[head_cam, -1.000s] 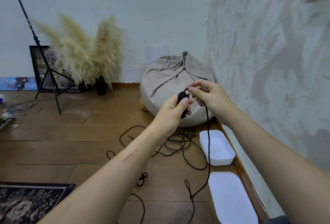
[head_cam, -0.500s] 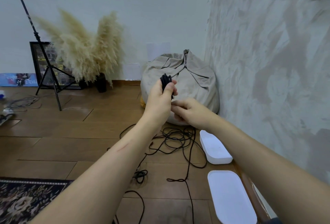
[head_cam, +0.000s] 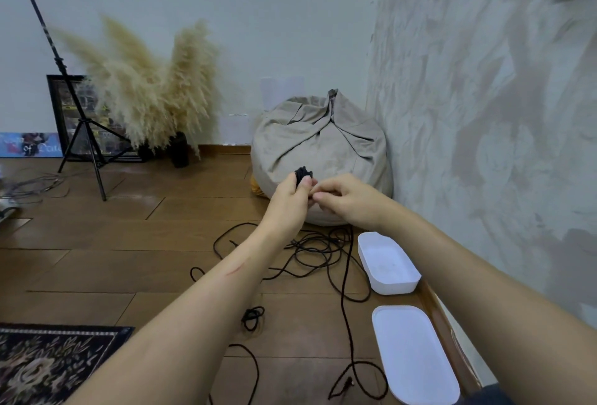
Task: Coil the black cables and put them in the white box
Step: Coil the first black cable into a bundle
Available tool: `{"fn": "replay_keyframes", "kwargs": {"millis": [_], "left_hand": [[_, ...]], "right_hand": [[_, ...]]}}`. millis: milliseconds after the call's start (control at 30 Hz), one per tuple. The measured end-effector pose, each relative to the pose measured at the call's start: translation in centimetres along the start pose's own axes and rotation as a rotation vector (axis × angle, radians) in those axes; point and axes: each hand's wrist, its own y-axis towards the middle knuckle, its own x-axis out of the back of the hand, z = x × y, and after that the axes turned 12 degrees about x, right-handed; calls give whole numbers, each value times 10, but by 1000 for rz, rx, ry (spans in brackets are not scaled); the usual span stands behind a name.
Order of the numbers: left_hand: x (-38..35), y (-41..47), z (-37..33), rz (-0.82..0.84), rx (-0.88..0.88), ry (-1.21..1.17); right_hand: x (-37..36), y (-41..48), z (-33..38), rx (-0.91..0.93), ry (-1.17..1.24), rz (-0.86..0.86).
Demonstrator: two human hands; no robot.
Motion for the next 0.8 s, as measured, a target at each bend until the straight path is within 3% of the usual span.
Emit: {"fn": "replay_keyframes", "kwargs": {"millis": [233, 367, 500, 667, 800], "left_hand": [[-8, -10, -2, 193, 0, 24], [-9, -9, -6, 254, 57, -143], [-7, -11, -4, 285, -27, -4], [-13, -11, 3, 173, -108, 120], [-11, -8, 3, 90, -90, 58]], "right_hand": [[14, -6, -12, -46, 80, -168], [18, -5, -18, -60, 136, -264], [17, -5, -21, -71, 131, -301], [16, -3, -23, -75, 103, -308], [19, -7, -23, -61, 137, -257]]}}
